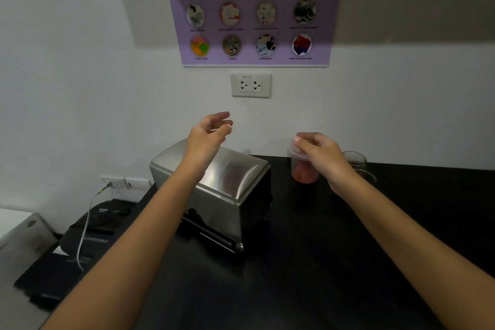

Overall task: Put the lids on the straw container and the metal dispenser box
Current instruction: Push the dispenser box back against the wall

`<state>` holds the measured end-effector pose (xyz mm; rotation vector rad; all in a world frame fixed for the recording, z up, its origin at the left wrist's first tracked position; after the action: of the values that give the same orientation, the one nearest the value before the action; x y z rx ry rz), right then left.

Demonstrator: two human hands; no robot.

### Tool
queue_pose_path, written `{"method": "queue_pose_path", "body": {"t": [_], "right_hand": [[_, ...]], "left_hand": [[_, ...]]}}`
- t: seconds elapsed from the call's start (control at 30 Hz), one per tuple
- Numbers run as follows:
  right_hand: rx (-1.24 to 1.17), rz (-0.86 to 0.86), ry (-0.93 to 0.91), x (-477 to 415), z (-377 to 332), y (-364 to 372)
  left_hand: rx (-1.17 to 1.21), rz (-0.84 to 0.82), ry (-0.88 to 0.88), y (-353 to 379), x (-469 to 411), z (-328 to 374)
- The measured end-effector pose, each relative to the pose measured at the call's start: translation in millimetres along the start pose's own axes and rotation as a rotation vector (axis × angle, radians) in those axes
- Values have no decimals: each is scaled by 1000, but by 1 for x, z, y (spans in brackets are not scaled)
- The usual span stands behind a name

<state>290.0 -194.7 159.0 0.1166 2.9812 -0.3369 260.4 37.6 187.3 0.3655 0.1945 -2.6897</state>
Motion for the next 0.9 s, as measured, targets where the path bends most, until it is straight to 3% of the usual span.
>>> {"method": "queue_pose_path", "body": {"t": [0.27,0.5,0.7,0.8,0.9], "right_hand": [[42,-21,-24,18,-17,68],[149,42,9,49,24,95],[31,-68,180,63,49,113],[59,-90,171,69,54,120],[113,-71,106,72,58,124]], "left_hand": [[-109,-22,19,-85,-43,-34],[-191,31,-61,-145,-65,-83],[-150,-134,-261,-147,-65,-131],[-43,-265,-370,-137,-57,-147],[-44,-361,-333,-131,-55,-153]]}}
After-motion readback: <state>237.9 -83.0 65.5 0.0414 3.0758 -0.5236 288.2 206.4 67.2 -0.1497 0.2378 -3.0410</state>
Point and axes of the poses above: each hand's wrist, its own x-axis away from the middle knuckle, its own y-axis out of the palm, z = x × y, the point moved 7 cm from there along -x, towards the middle knuckle, and after that the axes turned 5 degrees about z, right-handed, at the moved point
